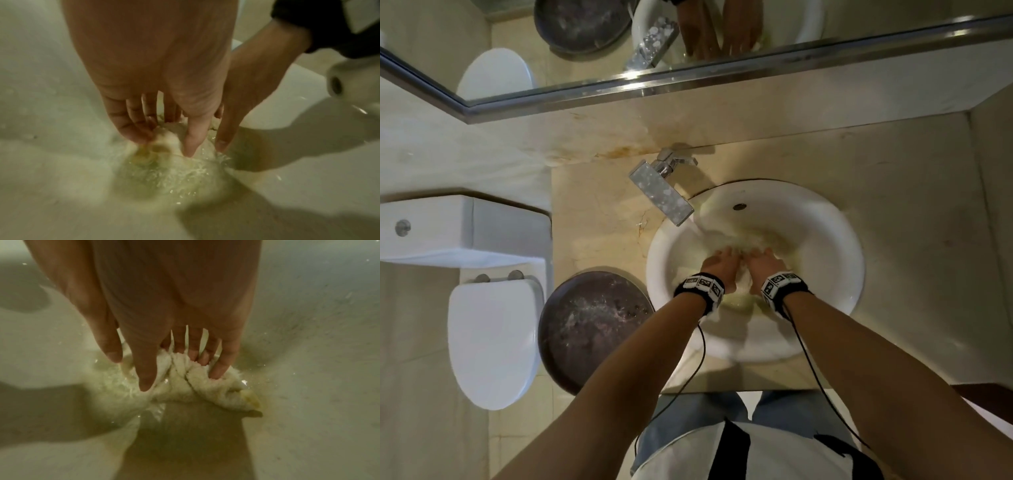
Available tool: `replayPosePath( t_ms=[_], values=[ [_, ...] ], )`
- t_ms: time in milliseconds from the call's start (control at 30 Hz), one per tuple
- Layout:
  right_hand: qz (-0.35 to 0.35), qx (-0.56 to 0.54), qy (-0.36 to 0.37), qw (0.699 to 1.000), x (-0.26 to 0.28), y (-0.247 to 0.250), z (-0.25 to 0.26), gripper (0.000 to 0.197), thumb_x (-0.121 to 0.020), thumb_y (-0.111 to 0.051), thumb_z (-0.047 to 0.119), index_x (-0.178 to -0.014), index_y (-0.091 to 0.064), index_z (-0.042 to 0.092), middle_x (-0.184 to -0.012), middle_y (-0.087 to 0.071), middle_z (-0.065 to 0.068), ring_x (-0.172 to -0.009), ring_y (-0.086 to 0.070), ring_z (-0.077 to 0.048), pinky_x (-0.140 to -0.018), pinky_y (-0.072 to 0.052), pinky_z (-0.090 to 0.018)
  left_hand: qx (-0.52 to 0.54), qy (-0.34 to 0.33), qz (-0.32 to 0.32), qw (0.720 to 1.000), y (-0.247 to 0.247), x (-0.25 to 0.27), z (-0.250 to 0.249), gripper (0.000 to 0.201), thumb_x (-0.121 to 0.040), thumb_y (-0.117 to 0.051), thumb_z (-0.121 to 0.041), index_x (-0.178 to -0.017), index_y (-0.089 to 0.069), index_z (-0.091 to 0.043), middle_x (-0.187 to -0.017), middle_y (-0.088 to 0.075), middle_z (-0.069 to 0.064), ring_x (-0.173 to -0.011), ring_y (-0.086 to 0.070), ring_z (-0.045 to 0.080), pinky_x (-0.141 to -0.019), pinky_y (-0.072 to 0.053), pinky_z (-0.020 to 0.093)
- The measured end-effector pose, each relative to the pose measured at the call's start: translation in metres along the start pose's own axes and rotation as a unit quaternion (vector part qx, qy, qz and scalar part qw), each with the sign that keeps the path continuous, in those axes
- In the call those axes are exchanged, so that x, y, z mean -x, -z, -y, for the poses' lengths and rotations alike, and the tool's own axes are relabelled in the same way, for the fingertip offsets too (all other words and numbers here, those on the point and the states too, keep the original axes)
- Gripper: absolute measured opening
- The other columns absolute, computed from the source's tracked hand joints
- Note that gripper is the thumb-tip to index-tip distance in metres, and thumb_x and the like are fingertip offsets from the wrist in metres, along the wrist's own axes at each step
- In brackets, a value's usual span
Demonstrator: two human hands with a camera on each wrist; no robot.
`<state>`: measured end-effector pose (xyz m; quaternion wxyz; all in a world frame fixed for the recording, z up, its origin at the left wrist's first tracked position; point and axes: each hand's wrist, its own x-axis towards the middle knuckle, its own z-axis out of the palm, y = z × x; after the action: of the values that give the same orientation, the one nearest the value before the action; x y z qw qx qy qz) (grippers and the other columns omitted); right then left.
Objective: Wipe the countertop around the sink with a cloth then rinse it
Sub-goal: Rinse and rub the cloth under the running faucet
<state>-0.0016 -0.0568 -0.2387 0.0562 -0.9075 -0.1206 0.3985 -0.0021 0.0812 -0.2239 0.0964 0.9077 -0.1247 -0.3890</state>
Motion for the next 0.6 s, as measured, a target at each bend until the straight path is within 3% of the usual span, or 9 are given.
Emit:
replayPosePath(
  t_ms=[133,233,367,400,433,467,500,533,600],
  values=[
    [0.001,-0.006,-0.010,1.000,0.001,-0.003,0.001,0.071,-0.083,-0.066,0.002,-0.144,-0.037,0.022,-0.144,-0.043,-0.008,-0.134,-0.036,-0.034,-0.102,-0.042,-0.050,-0.006,-0.002,0.025,1.000,-0.006,-0.003,0.006,0.061,-0.081,-0.070,-0.018,-0.136,-0.045,-0.016,-0.125,-0.053,0.010,-0.110,-0.059,0.032,-0.089,-0.051,0.039],
    [0.002,-0.012,-0.024,1.000,0.006,-0.005,0.003,0.074,-0.088,-0.062,0.006,-0.151,-0.026,0.019,-0.140,-0.047,-0.017,-0.124,-0.050,-0.038,-0.098,-0.047,-0.049,-0.021,0.004,0.058,0.998,-0.007,-0.001,0.005,0.045,-0.082,-0.069,-0.015,-0.126,-0.057,-0.014,-0.119,-0.063,0.010,-0.106,-0.063,0.031,-0.087,-0.053,0.036],
    [0.041,-0.024,-0.015,0.999,0.014,0.003,-0.005,0.065,-0.091,-0.060,0.016,-0.149,-0.033,0.027,-0.117,-0.062,-0.016,-0.098,-0.065,-0.036,-0.078,-0.052,-0.038,-0.007,0.004,0.137,0.991,-0.011,0.008,0.012,0.036,-0.085,-0.063,-0.051,-0.101,-0.064,-0.019,-0.107,-0.069,0.008,-0.088,-0.064,0.030,-0.078,-0.052,0.032],
    [0.061,-0.032,-0.010,0.998,0.017,0.010,-0.006,0.054,-0.089,-0.060,0.016,-0.139,-0.045,0.029,-0.107,-0.062,-0.014,-0.087,-0.064,-0.032,-0.071,-0.048,-0.034,0.001,0.007,0.154,0.988,-0.012,0.011,0.015,0.042,-0.087,-0.057,-0.058,-0.099,-0.064,-0.018,-0.106,-0.069,0.008,-0.088,-0.064,0.030,-0.081,-0.052,0.034],
    [0.091,-0.021,-0.005,0.996,0.018,0.019,-0.006,0.031,-0.087,-0.061,0.014,-0.113,-0.057,0.029,-0.091,-0.060,-0.009,-0.072,-0.058,-0.026,-0.065,-0.044,-0.031,0.004,0.010,0.171,0.985,-0.009,0.013,0.018,0.050,-0.090,-0.052,-0.062,-0.101,-0.065,-0.015,-0.105,-0.069,0.009,-0.091,-0.064,0.031,-0.083,-0.051,0.035],
    [0.116,-0.022,0.001,0.993,0.017,0.028,-0.008,0.022,-0.085,-0.061,0.012,-0.083,-0.053,0.032,-0.076,-0.051,-0.003,-0.061,-0.049,-0.021,-0.061,-0.040,-0.028,0.007,0.014,0.181,0.983,-0.004,0.014,0.021,0.056,-0.090,-0.049,-0.064,-0.103,-0.066,-0.012,-0.105,-0.069,0.011,-0.094,-0.064,0.030,-0.084,-0.050,0.035],
    [0.128,-0.031,0.001,0.991,0.009,0.030,-0.014,0.031,-0.082,-0.060,0.012,-0.067,-0.041,0.031,-0.068,-0.043,0.001,-0.057,-0.043,-0.018,-0.060,-0.038,-0.026,0.004,0.017,0.189,0.982,0.003,0.015,0.024,0.059,-0.090,-0.049,-0.065,-0.102,-0.066,-0.011,-0.106,-0.069,0.012,-0.095,-0.063,0.030,-0.085,-0.049,0.035],
    [0.137,-0.034,-0.003,0.990,0.008,0.038,-0.016,0.032,-0.079,-0.059,0.014,-0.062,-0.036,0.029,-0.066,-0.040,0.002,-0.058,-0.044,-0.020,-0.061,-0.039,-0.027,0.002,0.018,0.196,0.980,0.012,0.017,0.025,0.060,-0.090,-0.049,-0.066,-0.100,-0.066,-0.010,-0.107,-0.069,0.012,-0.095,-0.063,0.029,-0.086,-0.049,0.036],
    [0.095,-0.043,-0.037,0.994,0.002,0.051,-0.024,0.015,-0.078,-0.058,0.015,-0.069,-0.051,0.025,-0.071,-0.049,-0.001,-0.071,-0.055,-0.026,-0.066,-0.043,-0.032,-0.009,0.015,0.181,0.983,0.030,0.017,0.026,0.053,-0.093,-0.049,-0.057,-0.098,-0.066,-0.008,-0.103,-0.069,0.011,-0.096,-0.064,0.030,-0.084,-0.050,0.036]
  ],
)
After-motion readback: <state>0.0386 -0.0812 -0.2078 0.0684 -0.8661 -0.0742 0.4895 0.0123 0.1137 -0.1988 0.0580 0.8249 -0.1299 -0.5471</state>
